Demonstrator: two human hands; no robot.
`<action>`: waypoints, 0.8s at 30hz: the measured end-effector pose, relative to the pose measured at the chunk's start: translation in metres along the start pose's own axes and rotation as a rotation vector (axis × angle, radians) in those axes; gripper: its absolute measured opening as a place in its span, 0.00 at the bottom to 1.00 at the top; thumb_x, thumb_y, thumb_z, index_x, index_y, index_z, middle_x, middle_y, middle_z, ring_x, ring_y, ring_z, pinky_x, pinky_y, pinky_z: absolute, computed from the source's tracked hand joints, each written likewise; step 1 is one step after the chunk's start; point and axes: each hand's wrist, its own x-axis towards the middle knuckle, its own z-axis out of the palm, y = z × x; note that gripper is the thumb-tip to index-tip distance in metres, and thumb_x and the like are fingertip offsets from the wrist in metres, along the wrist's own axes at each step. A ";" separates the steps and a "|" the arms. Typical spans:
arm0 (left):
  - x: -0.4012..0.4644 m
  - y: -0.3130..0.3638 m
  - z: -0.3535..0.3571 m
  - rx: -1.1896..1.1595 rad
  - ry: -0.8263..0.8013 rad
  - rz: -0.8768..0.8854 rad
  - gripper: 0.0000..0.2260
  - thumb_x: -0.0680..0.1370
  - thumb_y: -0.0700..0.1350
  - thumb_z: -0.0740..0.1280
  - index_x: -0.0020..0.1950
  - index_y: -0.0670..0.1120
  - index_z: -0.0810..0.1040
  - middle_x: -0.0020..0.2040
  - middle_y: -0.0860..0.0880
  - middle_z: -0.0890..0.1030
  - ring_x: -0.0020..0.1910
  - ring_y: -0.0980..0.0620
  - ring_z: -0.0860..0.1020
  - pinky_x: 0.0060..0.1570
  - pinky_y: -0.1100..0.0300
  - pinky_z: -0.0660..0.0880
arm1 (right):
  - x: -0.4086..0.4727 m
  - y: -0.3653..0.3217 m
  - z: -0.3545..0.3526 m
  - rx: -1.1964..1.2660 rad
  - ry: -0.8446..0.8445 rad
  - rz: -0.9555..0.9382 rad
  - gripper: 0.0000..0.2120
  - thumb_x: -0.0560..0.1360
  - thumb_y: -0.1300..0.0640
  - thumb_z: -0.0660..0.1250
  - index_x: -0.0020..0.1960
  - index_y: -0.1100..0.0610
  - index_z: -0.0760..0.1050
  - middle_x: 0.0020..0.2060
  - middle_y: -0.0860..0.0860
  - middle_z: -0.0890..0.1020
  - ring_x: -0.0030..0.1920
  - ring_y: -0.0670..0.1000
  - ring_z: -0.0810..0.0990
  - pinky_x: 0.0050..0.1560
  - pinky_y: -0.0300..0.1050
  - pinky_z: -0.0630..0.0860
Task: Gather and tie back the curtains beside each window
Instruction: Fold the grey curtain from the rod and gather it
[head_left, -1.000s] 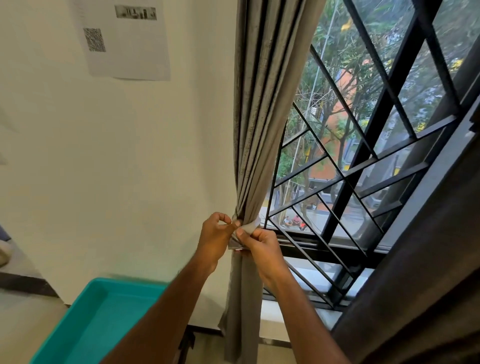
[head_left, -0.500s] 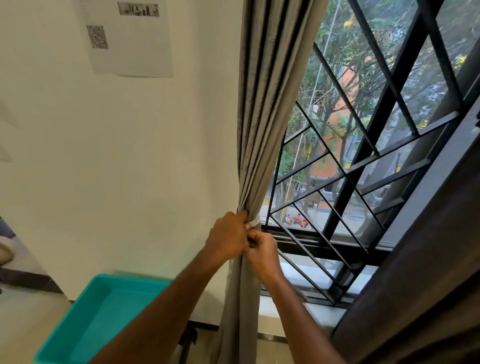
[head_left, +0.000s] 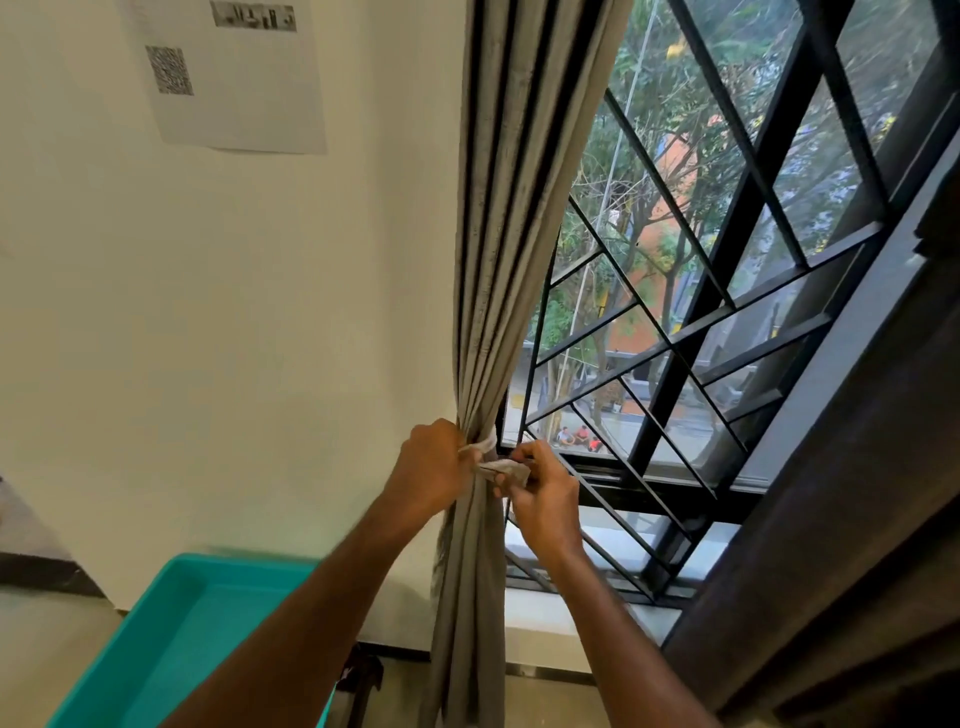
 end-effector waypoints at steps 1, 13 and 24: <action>-0.002 0.000 0.001 -0.061 0.024 0.008 0.10 0.80 0.48 0.70 0.44 0.43 0.82 0.38 0.46 0.81 0.36 0.51 0.79 0.36 0.62 0.74 | -0.002 0.003 -0.001 -0.030 0.035 -0.012 0.12 0.76 0.63 0.72 0.43 0.46 0.77 0.36 0.48 0.82 0.39 0.49 0.83 0.40 0.53 0.83; -0.017 -0.012 0.032 -0.282 0.047 0.324 0.17 0.84 0.54 0.56 0.54 0.47 0.82 0.42 0.56 0.76 0.45 0.60 0.72 0.44 0.61 0.68 | 0.000 -0.028 -0.021 0.190 0.052 -0.188 0.06 0.76 0.66 0.72 0.47 0.56 0.85 0.36 0.51 0.85 0.37 0.52 0.84 0.40 0.56 0.84; -0.015 -0.016 0.029 -0.058 0.183 0.359 0.24 0.80 0.60 0.51 0.51 0.47 0.82 0.41 0.49 0.80 0.41 0.52 0.74 0.43 0.54 0.77 | 0.000 -0.032 -0.006 -0.076 0.114 -0.527 0.04 0.78 0.61 0.73 0.49 0.54 0.83 0.41 0.45 0.84 0.43 0.46 0.83 0.43 0.51 0.82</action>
